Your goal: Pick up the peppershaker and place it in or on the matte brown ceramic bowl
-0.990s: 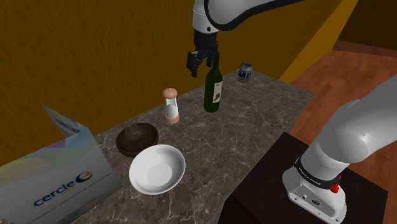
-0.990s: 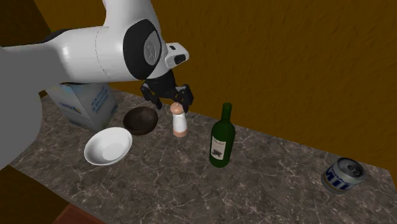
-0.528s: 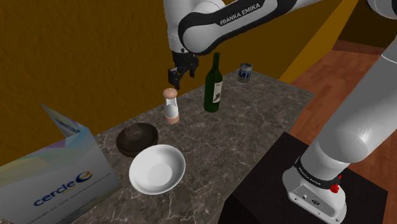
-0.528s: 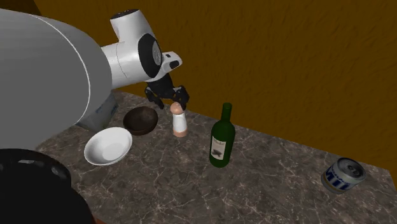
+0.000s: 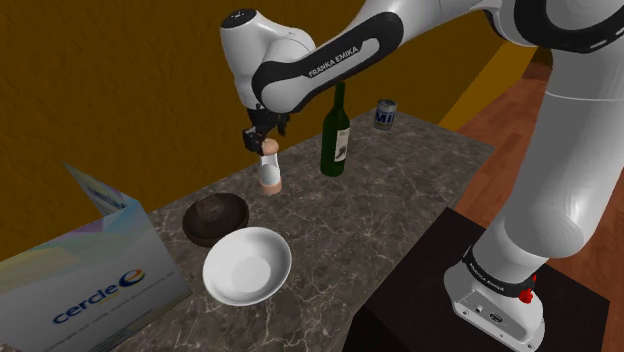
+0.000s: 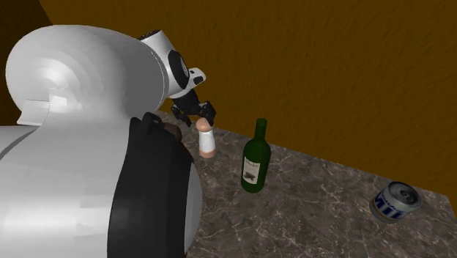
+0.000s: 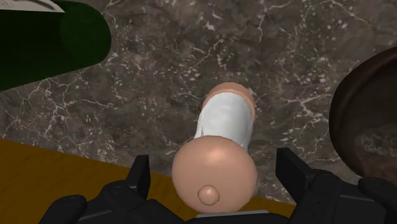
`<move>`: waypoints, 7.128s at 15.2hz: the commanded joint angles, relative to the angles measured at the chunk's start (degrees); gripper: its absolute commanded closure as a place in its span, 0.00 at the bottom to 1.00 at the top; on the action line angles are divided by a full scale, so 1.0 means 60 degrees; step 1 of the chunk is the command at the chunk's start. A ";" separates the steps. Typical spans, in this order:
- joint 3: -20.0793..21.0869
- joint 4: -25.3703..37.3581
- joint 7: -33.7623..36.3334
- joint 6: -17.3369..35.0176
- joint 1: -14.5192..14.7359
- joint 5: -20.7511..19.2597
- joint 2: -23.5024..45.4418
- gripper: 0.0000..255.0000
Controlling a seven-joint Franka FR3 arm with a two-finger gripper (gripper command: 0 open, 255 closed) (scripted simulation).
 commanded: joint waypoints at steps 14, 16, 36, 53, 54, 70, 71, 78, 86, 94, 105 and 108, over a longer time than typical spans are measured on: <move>-0.0165 -0.0204 0.0270 0.0601 0.0004 -0.0404 0.0485 1.00; -0.0165 -0.0206 0.0271 0.0604 0.0004 -0.0404 0.0486 1.00; 0.0020 0.0601 -0.0438 -0.0667 -0.0076 0.0222 -0.0177 1.00; 0.0579 0.3417 0.0314 -0.3253 0.1199 0.0091 0.0552 1.00; 0.0629 0.3765 0.0475 -0.3494 0.1414 0.0005 0.0748 1.00; 0.0760 0.6824 0.1812 -0.5055 0.3587 -0.0907 0.2937 1.00; 0.0764 0.6656 0.1858 -0.4922 0.3544 -0.0900 0.2914 1.00; 0.0765 0.5642 0.2166 -0.4054 0.3315 -0.0908 0.2851 1.00; 0.0717 0.4758 0.2504 -0.3167 0.3166 -0.1017 0.2946 1.00; 0.0704 0.4631 0.2561 -0.3026 0.3149 -0.1044 0.2977 1.00; 0.0789 0.5775 0.2365 -0.4152 0.3541 -0.0946 0.2962 0.00; 0.0789 0.5774 0.2365 -0.4151 0.3541 -0.0946 0.2962 0.00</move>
